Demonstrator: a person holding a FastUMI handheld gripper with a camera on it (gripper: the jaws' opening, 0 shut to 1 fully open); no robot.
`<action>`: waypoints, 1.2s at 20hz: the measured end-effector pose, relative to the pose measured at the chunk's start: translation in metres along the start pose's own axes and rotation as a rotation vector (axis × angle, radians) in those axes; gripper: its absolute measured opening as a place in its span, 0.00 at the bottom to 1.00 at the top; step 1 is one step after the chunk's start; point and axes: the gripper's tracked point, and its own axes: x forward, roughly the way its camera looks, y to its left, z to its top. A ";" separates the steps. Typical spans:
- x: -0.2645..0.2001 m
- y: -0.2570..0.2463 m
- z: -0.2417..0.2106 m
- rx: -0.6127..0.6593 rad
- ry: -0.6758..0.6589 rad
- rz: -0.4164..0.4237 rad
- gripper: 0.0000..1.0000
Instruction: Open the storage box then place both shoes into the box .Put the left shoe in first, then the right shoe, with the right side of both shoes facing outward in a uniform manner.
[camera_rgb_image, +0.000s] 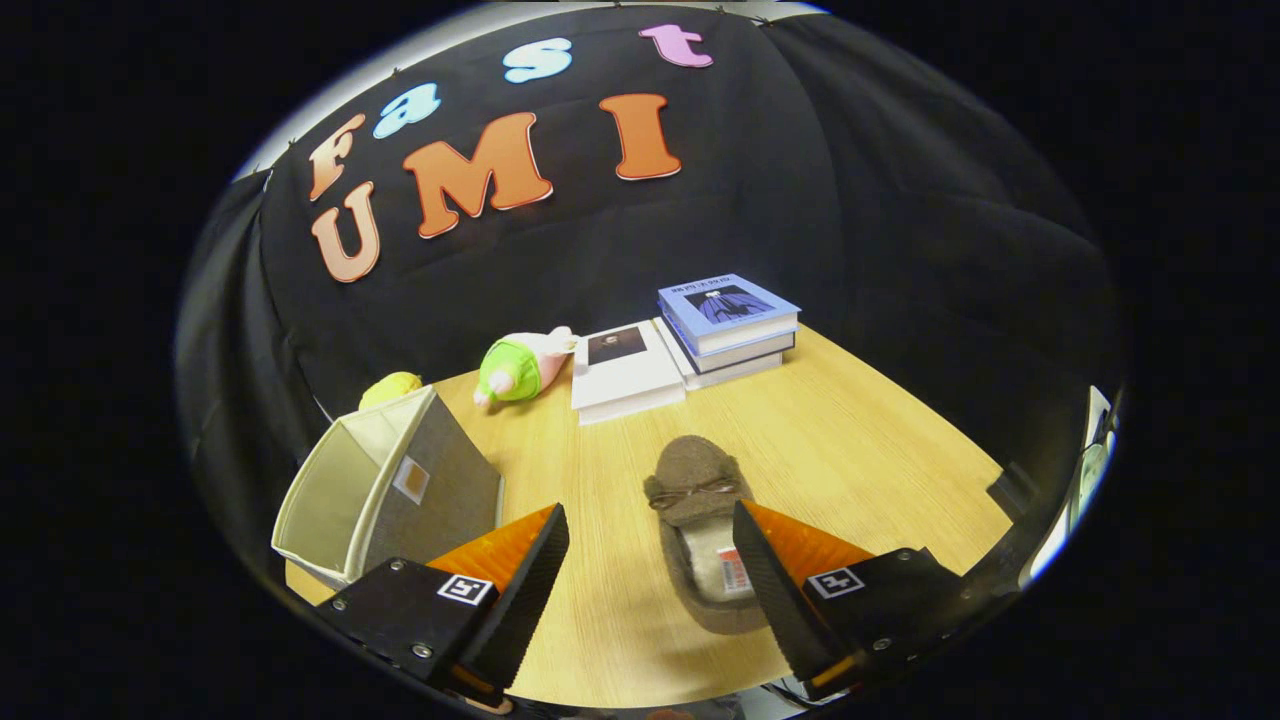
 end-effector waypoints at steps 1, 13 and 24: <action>0.003 -0.008 -0.004 0.007 0.010 -0.008 0.98; 0.041 -0.056 -0.051 0.092 0.147 -0.008 0.91; 0.066 -0.073 -0.058 0.137 0.150 -0.095 0.07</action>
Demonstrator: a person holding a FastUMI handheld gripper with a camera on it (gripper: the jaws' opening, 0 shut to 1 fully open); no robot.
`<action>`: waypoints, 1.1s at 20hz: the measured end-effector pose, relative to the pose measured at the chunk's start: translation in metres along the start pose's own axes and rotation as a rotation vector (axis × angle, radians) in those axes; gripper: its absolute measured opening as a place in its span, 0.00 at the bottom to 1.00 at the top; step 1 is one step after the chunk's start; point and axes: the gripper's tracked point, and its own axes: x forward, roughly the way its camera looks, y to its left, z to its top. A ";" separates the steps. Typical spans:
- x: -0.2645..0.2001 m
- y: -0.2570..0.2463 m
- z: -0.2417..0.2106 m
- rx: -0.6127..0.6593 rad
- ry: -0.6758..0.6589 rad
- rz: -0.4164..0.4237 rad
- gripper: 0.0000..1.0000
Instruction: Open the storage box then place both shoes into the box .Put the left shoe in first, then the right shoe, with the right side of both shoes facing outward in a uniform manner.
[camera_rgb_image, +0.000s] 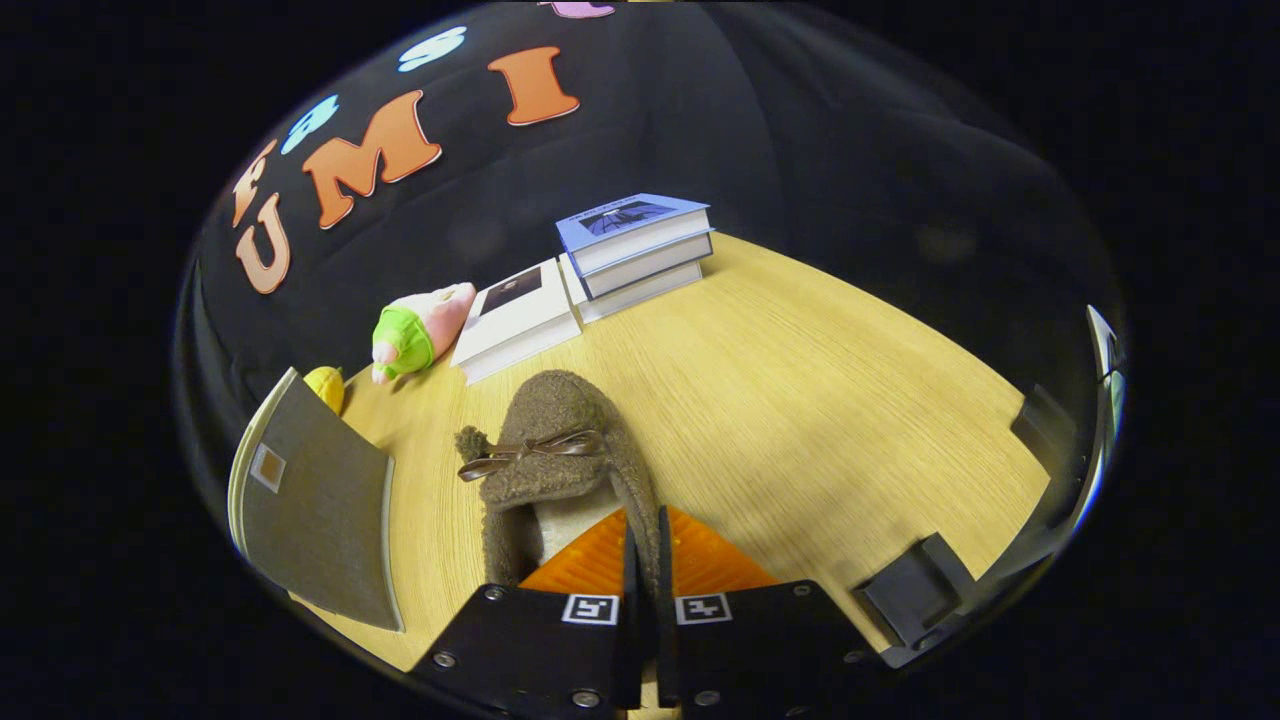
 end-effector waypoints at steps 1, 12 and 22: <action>-0.001 0.000 0.001 -0.004 -0.006 -0.007 0.04; -0.050 0.050 0.044 0.025 -0.108 0.041 0.04; -0.105 0.142 0.082 -0.004 -0.175 0.109 0.03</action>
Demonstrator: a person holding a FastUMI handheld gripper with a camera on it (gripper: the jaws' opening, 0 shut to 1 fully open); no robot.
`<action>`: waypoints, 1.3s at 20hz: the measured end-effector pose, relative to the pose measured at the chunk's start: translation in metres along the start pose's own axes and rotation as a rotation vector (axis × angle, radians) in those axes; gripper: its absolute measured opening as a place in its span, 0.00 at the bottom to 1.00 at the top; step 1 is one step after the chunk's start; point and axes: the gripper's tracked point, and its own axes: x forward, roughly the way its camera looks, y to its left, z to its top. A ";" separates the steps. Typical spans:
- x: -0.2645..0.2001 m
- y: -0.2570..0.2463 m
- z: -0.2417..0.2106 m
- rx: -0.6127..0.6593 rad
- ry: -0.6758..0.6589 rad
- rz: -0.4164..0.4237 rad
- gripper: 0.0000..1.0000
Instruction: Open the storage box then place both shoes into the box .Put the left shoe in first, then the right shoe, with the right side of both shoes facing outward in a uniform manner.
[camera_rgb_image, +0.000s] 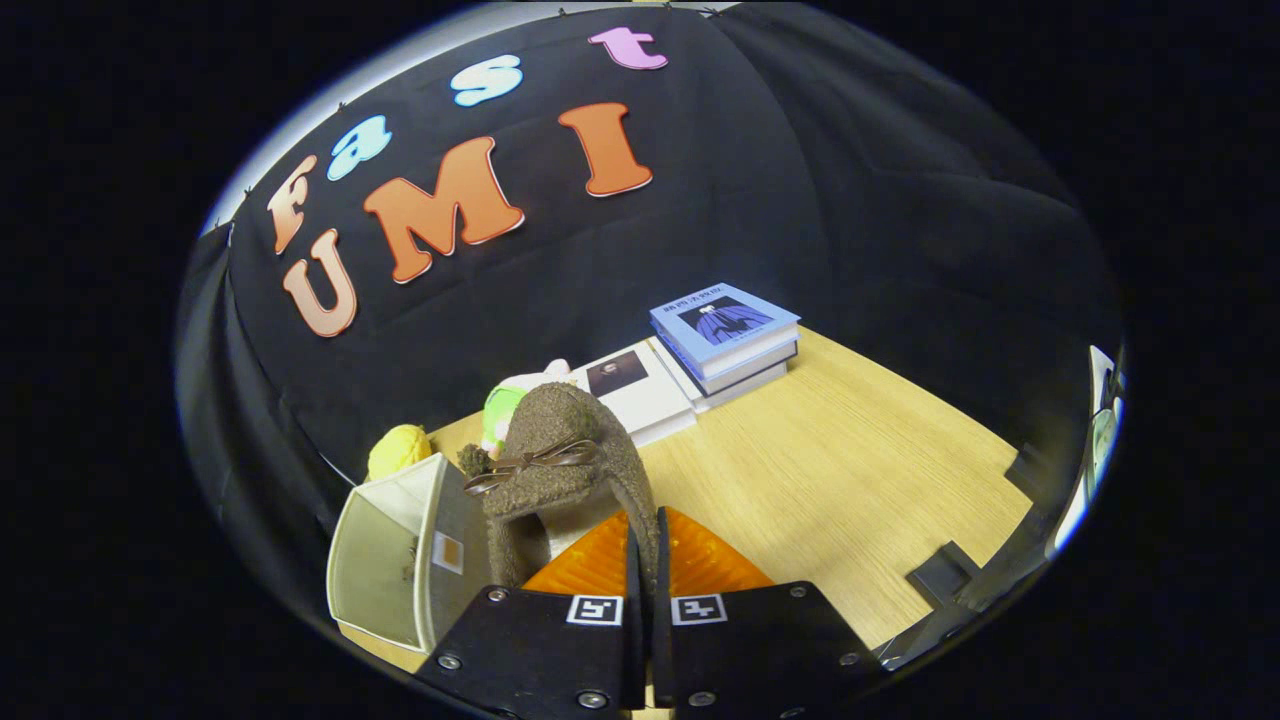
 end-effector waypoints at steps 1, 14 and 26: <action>-0.004 0.013 0.004 -0.001 -0.007 0.013 0.03; -0.023 0.160 -0.013 -0.045 -0.005 0.159 0.04; -0.003 0.190 -0.066 -0.122 0.042 0.142 0.17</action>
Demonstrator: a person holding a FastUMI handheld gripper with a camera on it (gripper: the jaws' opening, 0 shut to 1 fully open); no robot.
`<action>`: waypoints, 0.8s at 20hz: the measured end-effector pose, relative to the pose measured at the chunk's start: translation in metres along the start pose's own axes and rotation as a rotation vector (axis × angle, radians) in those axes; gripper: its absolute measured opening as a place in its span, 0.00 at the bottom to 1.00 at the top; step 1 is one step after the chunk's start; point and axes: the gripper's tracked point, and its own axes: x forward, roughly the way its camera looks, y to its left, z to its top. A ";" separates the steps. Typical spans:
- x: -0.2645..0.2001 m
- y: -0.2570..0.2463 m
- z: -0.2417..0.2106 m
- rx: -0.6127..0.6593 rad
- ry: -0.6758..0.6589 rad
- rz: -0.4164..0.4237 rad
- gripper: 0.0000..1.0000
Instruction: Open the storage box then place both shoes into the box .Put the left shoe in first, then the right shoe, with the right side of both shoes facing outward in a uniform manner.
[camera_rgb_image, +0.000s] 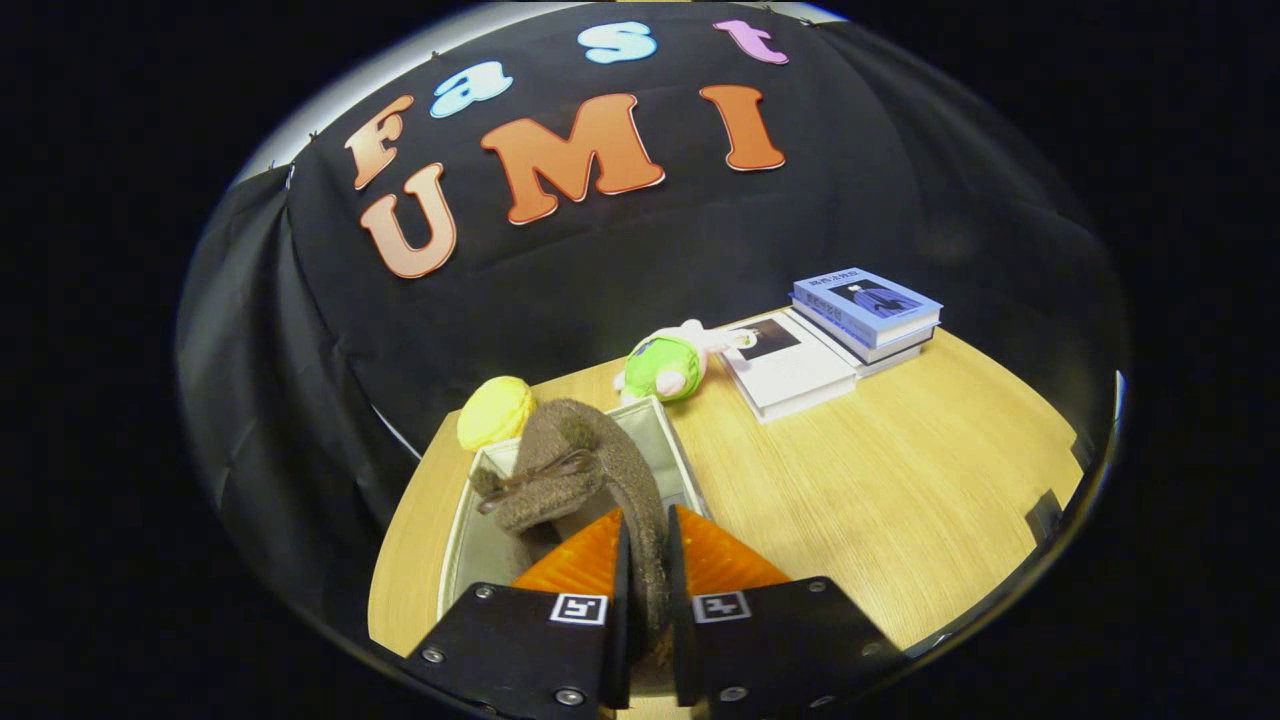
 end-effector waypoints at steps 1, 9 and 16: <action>-0.001 0.001 0.007 -0.016 -0.027 0.000 0.28; -0.025 -0.004 0.044 -0.150 -0.126 0.005 0.99; -0.075 -0.051 0.102 -0.182 -0.274 -0.028 0.98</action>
